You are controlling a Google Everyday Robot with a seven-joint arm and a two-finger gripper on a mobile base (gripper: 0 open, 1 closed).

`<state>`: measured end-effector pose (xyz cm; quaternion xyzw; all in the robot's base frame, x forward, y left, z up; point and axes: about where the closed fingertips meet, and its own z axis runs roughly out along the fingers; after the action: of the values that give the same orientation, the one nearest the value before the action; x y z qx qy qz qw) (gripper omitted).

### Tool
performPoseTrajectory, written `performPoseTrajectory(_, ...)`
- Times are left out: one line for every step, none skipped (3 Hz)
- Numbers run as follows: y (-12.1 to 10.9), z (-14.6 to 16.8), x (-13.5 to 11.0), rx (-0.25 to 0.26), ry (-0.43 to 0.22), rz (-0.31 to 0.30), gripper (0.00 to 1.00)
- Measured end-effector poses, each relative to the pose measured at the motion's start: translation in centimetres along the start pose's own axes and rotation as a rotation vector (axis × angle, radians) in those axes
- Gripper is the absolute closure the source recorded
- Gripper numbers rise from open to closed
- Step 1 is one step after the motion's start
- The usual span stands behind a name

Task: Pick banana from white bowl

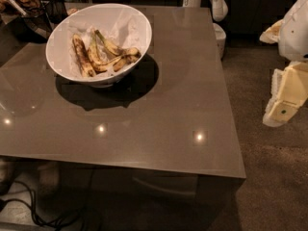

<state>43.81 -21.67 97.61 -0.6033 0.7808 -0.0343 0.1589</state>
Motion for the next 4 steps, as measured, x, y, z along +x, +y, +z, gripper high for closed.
performPoseTrajectory(0.0,0.0,0.0,0.000,0.000,0.000,0.00)
performPoseTrajectory(-0.3,-0.3,-1.3,0.013,0.018,-0.015,0.00)
performPoseTrajectory(-0.7,-0.3,-3.2,0.018,0.064,-0.041,0.00)
performPoseTrajectory(-0.8,0.1,-6.5,0.027,0.111,-0.104,0.00)
